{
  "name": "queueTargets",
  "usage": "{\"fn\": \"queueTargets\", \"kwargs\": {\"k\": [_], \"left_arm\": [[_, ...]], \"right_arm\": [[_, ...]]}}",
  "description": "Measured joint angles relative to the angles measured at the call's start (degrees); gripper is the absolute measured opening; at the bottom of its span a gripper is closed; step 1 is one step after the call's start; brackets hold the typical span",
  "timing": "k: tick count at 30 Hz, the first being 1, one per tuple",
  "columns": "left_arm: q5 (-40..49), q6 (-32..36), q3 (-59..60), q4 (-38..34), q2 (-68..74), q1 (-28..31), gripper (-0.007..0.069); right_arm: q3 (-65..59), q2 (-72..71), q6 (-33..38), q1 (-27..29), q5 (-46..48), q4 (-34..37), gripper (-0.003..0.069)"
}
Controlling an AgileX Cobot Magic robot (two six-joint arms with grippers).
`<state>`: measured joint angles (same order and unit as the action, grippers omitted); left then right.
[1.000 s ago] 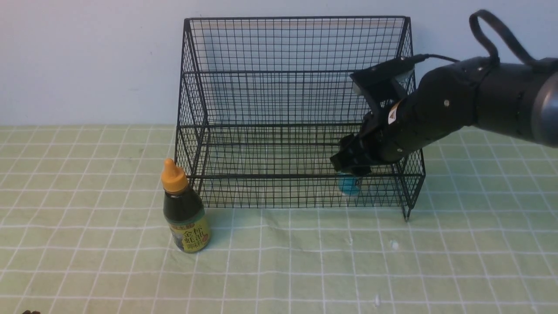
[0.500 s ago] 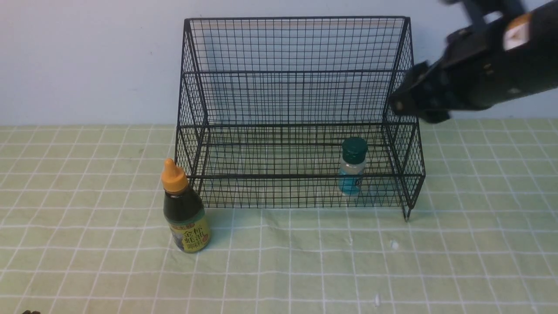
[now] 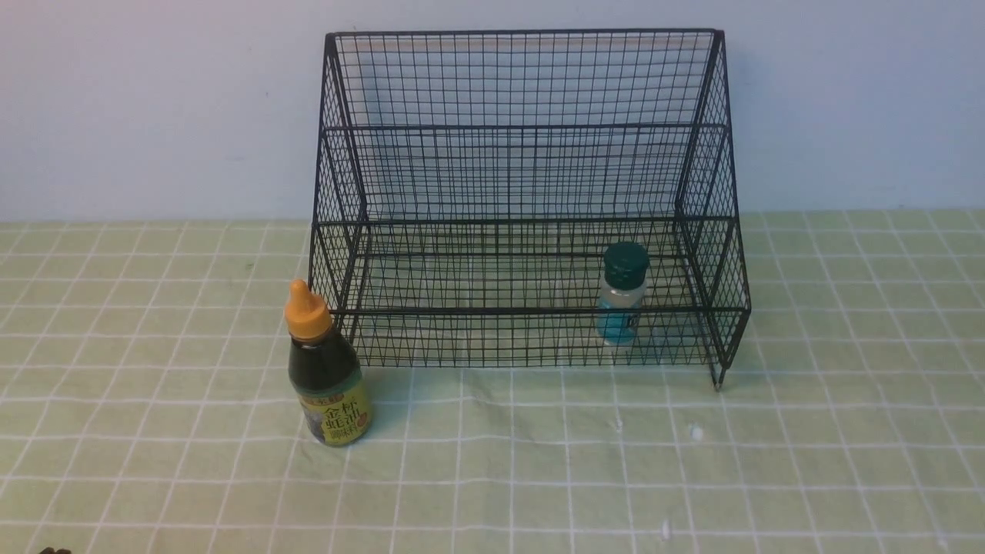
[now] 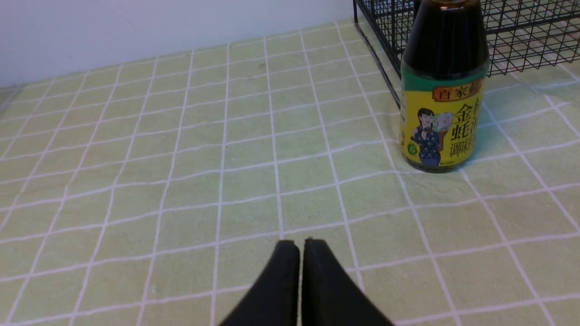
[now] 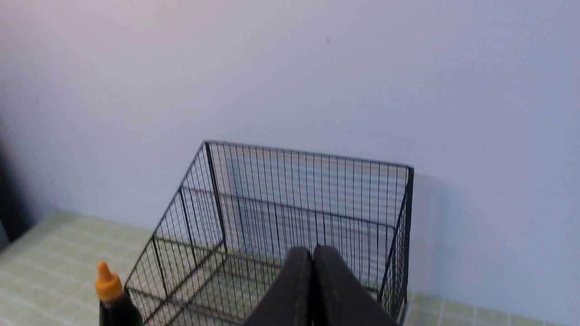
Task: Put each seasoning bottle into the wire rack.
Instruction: Use the left arm to grab the condiment bottle closest to it
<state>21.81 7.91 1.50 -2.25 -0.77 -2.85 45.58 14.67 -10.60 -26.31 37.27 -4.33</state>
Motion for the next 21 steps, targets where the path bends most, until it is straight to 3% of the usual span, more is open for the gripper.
{"fn": "queueTargets", "kwargs": {"k": [5, 21], "left_arm": [[0.00, 0.00, 0.00, -0.12, -0.06, 0.05, -0.0006], [0.05, 0.00, 0.00, -0.11, -0.07, 0.05, -0.0006]], "right_arm": [[-14.52, -15.69, -3.95, 0.00, -6.90, -1.24, -0.0013], [-18.17, -6.76, -5.31, 0.00, -13.54, 0.17, -0.0015]]}}
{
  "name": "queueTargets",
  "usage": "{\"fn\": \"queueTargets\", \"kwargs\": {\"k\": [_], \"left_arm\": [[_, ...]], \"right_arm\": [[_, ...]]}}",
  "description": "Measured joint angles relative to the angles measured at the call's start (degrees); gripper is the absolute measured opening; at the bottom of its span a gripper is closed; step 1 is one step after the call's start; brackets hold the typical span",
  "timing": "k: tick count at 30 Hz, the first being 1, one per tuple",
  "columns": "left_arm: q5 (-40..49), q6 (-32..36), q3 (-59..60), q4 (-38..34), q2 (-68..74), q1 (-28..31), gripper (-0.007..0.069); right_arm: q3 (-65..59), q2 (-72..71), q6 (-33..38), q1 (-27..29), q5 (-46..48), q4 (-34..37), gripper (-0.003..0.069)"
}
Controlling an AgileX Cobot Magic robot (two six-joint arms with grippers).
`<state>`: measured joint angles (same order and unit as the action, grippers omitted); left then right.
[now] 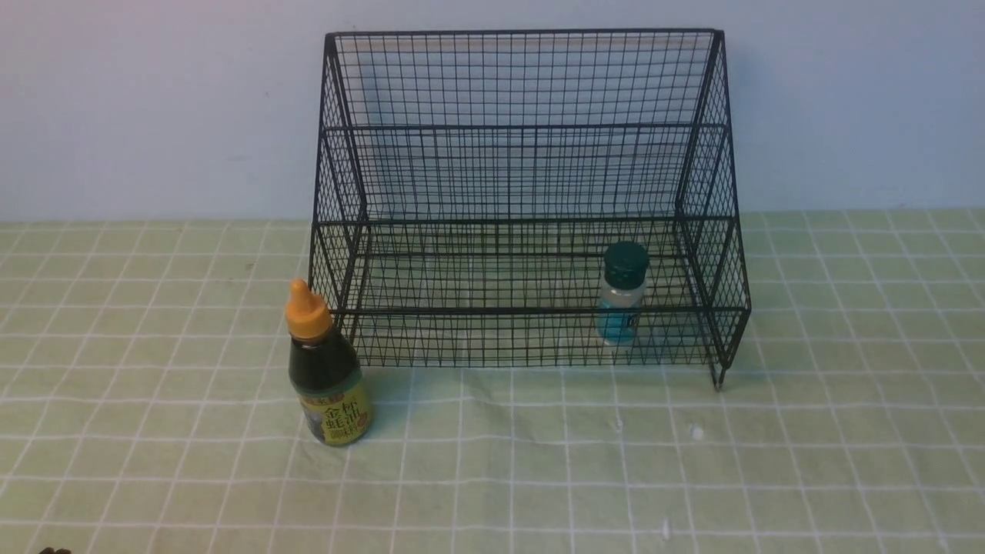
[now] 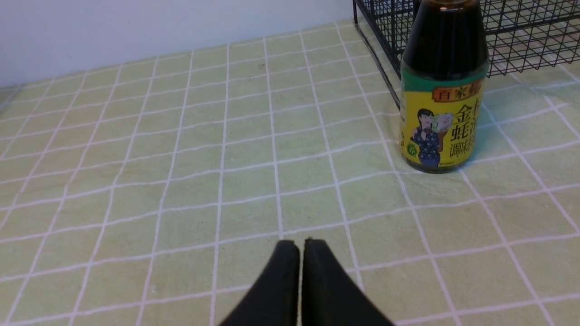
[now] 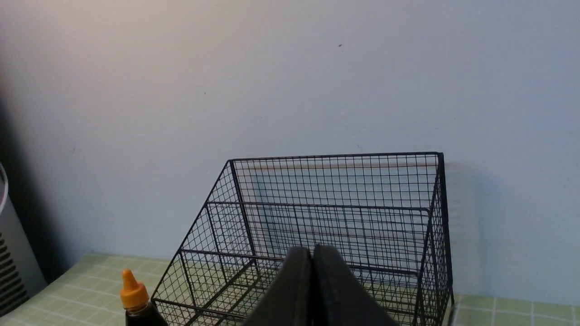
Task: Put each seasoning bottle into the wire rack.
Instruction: Use the left arm to grab the condiment bottle closest to it
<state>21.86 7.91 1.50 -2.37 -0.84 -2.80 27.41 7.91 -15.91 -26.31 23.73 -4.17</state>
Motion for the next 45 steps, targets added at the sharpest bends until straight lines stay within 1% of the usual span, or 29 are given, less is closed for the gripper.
{"fn": "queueTargets", "kwargs": {"k": [3, 9, 13, 14, 15, 17, 18, 19, 23, 27, 45], "left_arm": [[0.00, 0.00, 0.00, 0.00, 0.00, 0.00, -0.0006], [0.00, 0.00, 0.00, 0.00, 0.00, 0.00, -0.0006], [0.00, 0.00, 0.00, 0.00, 0.00, 0.00, -0.0006], [0.00, 0.00, 0.00, 0.00, 0.00, 0.00, -0.0006], [0.00, 0.00, 0.00, 0.00, 0.00, 0.00, -0.0006], [0.00, 0.00, 0.00, 0.00, 0.00, 0.00, -0.0006], [0.00, 0.00, 0.00, 0.00, 0.00, 0.00, -0.0006], [0.00, 0.00, 0.00, 0.00, 0.00, 0.00, -0.0006], [0.00, 0.00, 0.00, 0.00, 0.00, 0.00, -0.0006], [0.00, 0.00, 0.00, 0.00, 0.00, 0.00, -0.0006], [0.00, 0.00, 0.00, 0.00, 0.00, 0.00, -0.0006]], "right_arm": [[-0.25, 0.00, 0.05, 0.00, -0.32, -1.72, -0.0015], [-4.82, -0.20, 0.11, 0.63, -0.81, -8.91, -0.0015], [-11.56, -1.12, 0.11, 9.09, -1.36, -10.50, -0.0015], [-12.89, -1.21, 0.11, 10.14, -1.36, -10.51, -0.0015], [-16.12, -1.82, 0.05, 14.03, -1.30, -10.58, -0.0015], [-20.74, -3.02, 0.05, 18.04, -1.30, -10.63, -0.0015], [-21.19, -3.15, 0.05, 18.04, -1.30, -10.63, -0.0015], [-25.08, -4.49, 0.05, 20.95, -1.24, -10.32, -0.0015], [-28.42, -8.11, 0.04, 24.95, -1.02, -8.80, -0.0015], [-28.49, -8.56, 0.04, 25.78, -1.42, -8.66, -0.0015], [-28.49, -8.56, 0.04, 25.82, -1.47, -8.54, -0.0015]]}}
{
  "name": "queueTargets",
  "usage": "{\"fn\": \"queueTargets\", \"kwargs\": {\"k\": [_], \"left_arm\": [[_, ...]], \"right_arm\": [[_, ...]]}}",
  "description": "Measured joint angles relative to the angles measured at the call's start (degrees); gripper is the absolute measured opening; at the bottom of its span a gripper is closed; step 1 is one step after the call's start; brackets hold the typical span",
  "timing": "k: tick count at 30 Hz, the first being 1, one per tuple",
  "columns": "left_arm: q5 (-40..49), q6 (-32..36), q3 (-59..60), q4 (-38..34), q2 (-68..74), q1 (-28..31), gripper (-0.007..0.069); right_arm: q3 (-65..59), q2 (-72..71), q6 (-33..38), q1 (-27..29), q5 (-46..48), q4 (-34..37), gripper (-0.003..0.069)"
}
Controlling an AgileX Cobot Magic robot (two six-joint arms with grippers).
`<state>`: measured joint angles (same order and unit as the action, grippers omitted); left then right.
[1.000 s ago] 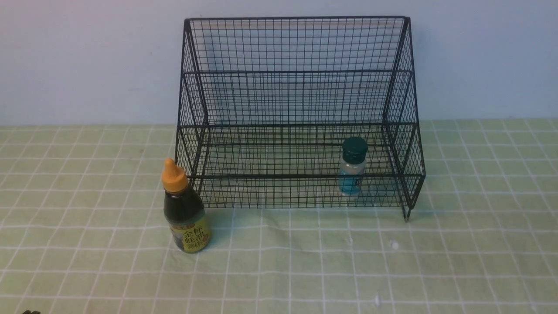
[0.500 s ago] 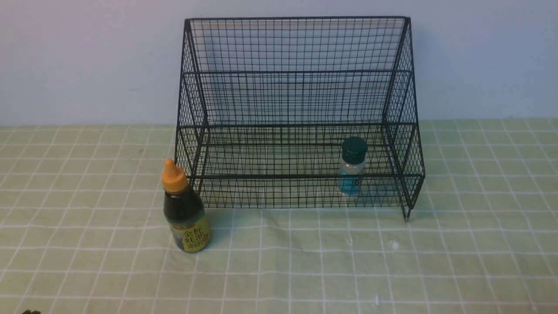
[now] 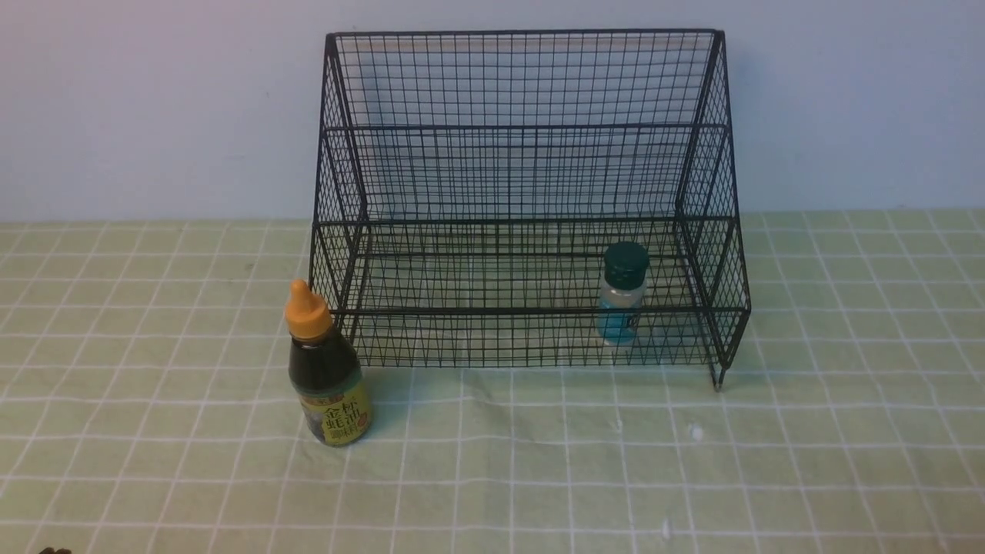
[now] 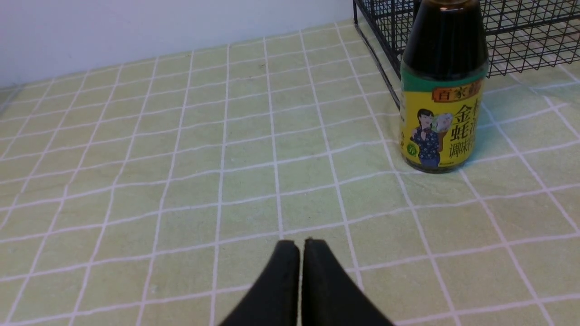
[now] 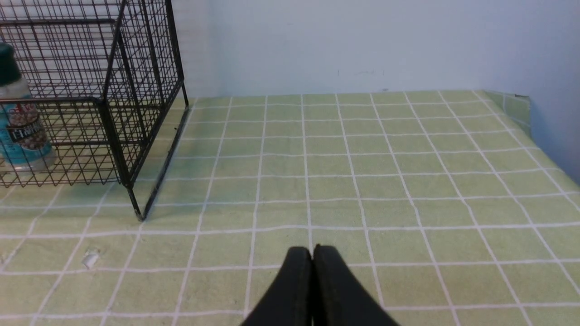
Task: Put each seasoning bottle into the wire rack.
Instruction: Use the left arm to grab the condiment bottle closest to it
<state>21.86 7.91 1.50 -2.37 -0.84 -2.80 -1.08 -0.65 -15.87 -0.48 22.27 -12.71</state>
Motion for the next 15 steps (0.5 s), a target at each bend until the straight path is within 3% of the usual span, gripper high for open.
{"fn": "queueTargets", "kwargs": {"k": [15], "left_arm": [[-0.07, 0.64, 0.00, 0.55, 0.00, 0.00, -0.0006]], "right_arm": [[0.00, 0.00, 0.25, 0.00, 0.00, 0.00, -0.0015]]}}
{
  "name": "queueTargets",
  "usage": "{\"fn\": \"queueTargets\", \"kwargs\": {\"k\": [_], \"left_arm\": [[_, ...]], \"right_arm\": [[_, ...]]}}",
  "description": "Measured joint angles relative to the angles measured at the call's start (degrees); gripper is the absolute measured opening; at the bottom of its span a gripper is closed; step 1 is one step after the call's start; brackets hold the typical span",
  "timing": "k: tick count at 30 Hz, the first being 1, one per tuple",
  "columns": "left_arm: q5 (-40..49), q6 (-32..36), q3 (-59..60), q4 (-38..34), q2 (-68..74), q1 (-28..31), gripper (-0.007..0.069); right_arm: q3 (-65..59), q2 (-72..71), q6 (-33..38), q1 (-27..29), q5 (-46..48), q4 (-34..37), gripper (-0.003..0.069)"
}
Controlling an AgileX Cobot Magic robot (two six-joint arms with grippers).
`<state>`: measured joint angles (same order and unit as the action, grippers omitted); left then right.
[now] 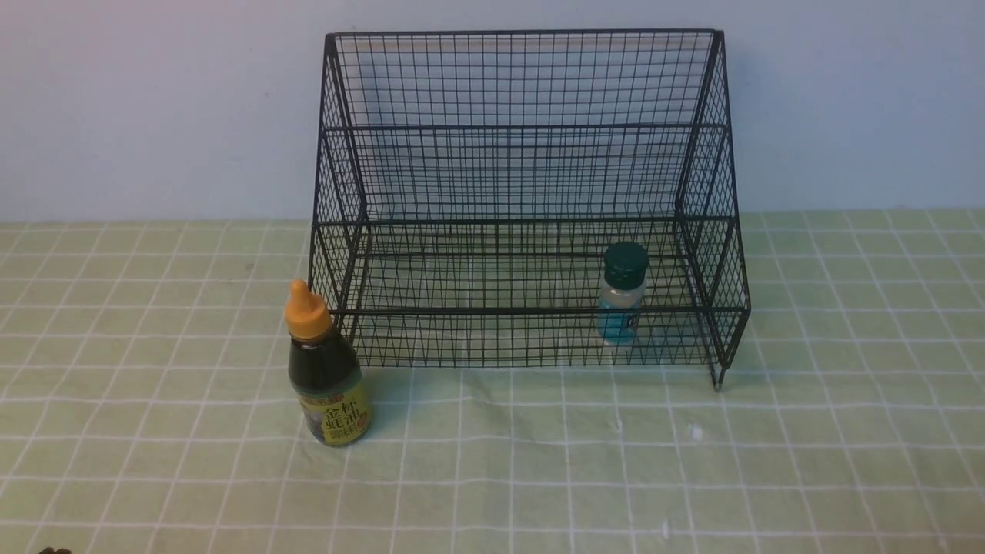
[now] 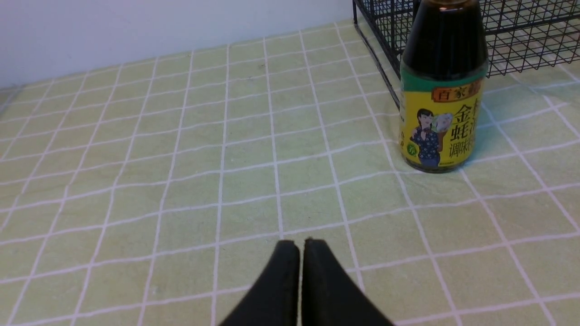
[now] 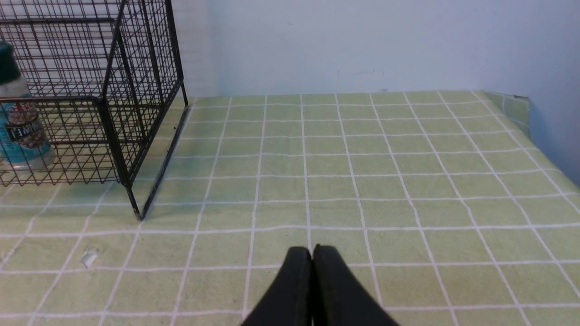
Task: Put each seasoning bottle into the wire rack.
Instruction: Use the left arm to grab the condiment bottle closest to it
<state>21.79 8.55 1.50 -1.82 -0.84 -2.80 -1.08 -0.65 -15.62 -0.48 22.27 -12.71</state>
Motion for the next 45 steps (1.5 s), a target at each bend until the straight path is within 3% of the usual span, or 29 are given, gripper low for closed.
{"fn": "queueTargets", "kwargs": {"k": [6, 8, 15, 19, 22, 26, 32, 36, 40, 45], "left_arm": [[-5.70, -1.92, 0.19, -5.81, 0.00, 0.00, -0.0006], [-11.78, -5.11, 0.19, -13.84, 0.00, 0.00, -0.0006], [-22.90, -7.50, 0.19, -30.64, 0.00, 0.00, -0.0006], [-30.49, -7.86, -1.12, -34.51, 0.00, 0.00, -0.0006], [-30.78, -7.06, -6.53, -32.99, 0.19, 0.00, -0.0006], [-20.73, -4.47, -19.09, -26.13, 7.48, 0.00, -0.0006], [14.64, -3.03, -38.91, -19.46, 33.25, 0.00, -0.0006], [30.81, 0.19, -50.59, -16.43, 50.19, 0.00, -0.0006], [38.12, 1.81, -61.37, -14.59, 62.91, 0.00, -0.0006], [40.72, 1.87, -71.28, -12.81, 72.98, -2.57, -0.0006]], "right_arm": [[0.00, 0.00, 0.00, 0.00, 0.00, 0.00, -0.0015], [0.00, 0.00, 0.00, 0.00, 0.00, 0.00, -0.0015], [0.00, 0.00, 0.00, 0.00, 0.00, 0.00, -0.0015], [0.00, 0.00, 0.00, 0.00, 0.00, 0.00, -0.0015], [0.00, 0.00, 0.00, 0.00, 0.00, 0.00, -0.0015], [0.00, 0.00, 0.00, 0.00, 0.00, 0.00, -0.0015], [0.00, 0.00, 0.00, 0.00, 0.00, 0.00, -0.0015], [0.00, 0.00, 0.00, 0.00, 0.00, 0.00, -0.0015], [0.00, 0.00, 0.00, 0.00, 0.00, 0.00, -0.0015], [0.00, 0.00, 0.00, 0.00, 0.00, 0.00, -0.0015]]}}
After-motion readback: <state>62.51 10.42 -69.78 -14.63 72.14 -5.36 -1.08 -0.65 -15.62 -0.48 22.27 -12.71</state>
